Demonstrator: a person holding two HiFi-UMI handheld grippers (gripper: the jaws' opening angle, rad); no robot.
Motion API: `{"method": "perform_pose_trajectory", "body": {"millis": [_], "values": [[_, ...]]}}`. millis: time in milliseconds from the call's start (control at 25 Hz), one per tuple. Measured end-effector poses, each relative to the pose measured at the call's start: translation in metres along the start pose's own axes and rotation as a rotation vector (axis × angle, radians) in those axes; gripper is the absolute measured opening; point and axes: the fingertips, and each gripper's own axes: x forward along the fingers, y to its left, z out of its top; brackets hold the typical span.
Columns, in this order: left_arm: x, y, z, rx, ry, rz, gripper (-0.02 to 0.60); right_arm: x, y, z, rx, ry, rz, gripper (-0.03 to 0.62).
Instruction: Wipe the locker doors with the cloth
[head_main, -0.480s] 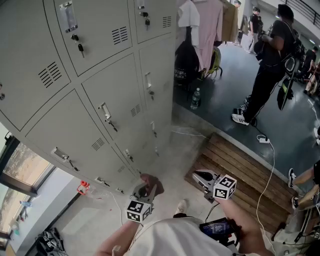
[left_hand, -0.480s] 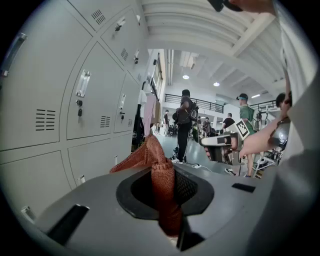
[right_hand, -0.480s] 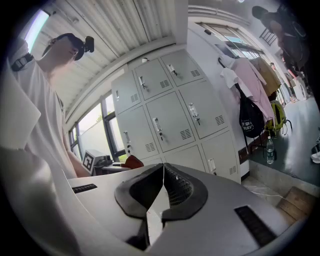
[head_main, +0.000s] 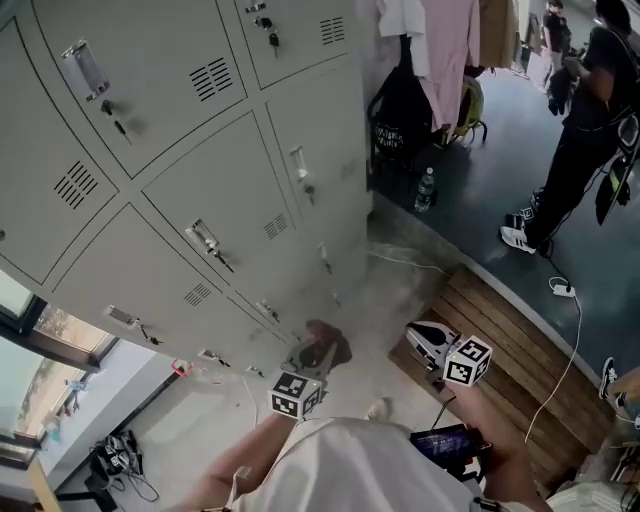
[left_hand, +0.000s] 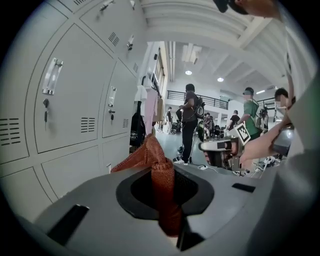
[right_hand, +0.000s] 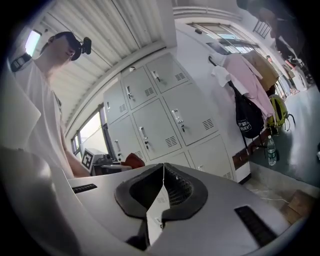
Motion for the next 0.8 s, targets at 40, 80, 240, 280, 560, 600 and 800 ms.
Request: {"method": "perform_pose_trajectory", "body": {"millis": [40,80,240,280,560,600,800], "values": [[0.006,0.002,0.002,0.001,0.000,0.008,0.038,0.001,-0.007,0.001,0.005,0.001,0.005,0.017],[0.012,0.005,0.004,-0.001,-0.002,0.020,0.038,0.002,-0.014,0.002,0.009,0.004,0.009,0.017],[0.026,0.021,0.014,-0.023,-0.004,0.064,0.038,0.013,-0.033,0.010,0.012,0.024,0.026,0.017],[0.030,0.024,0.016,-0.022,-0.001,0.065,0.038,0.017,-0.037,0.013,0.007,0.028,0.033,0.017],[0.076,0.061,0.031,-0.039,-0.015,0.037,0.038,0.050,-0.071,0.025,-0.001,0.061,0.009,0.017],[0.084,0.068,0.034,-0.044,-0.016,0.031,0.038,0.055,-0.074,0.027,-0.011,0.075,0.006,0.017],[0.122,0.098,0.066,-0.032,-0.044,-0.018,0.038,0.081,-0.102,0.060,-0.066,0.100,-0.055,0.017]]}}
